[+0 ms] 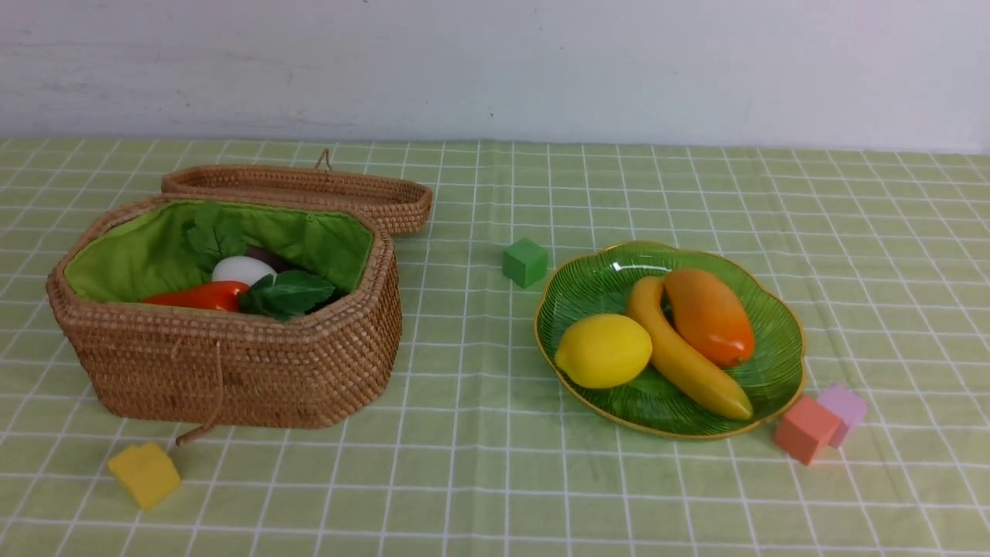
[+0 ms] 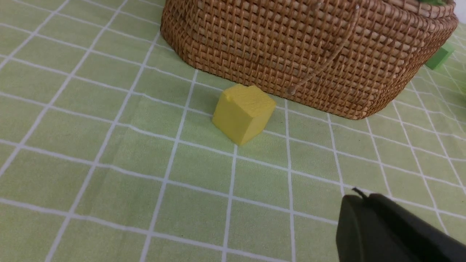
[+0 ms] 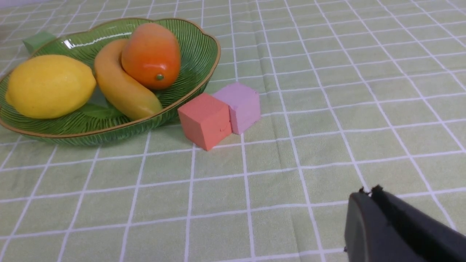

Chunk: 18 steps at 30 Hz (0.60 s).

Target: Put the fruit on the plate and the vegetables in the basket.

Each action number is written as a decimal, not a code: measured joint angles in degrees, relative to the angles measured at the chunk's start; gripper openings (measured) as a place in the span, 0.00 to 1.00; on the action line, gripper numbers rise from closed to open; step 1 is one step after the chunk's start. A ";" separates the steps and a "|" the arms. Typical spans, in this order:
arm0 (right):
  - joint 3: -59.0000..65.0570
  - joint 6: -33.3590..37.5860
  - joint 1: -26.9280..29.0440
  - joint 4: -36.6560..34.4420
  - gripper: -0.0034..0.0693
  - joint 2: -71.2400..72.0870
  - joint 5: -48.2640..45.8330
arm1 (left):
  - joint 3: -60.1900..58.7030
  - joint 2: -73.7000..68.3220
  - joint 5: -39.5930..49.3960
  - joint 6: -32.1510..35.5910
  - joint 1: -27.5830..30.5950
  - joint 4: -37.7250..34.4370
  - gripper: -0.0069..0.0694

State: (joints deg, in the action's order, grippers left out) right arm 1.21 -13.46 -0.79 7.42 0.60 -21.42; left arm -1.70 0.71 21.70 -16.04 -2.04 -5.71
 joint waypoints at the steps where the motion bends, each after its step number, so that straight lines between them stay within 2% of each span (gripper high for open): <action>1: 0.00 0.00 0.00 0.00 0.07 0.00 0.00 | 0.00 0.00 -0.04 0.00 0.00 0.00 0.07; 18: 0.00 0.00 0.00 0.00 0.08 0.00 0.00 | 0.00 0.00 -0.11 0.00 0.00 -0.05 0.07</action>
State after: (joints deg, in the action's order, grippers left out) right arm 1.21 -13.46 -0.79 7.42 0.60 -21.42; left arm -1.70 0.71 21.59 -16.04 -2.04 -5.76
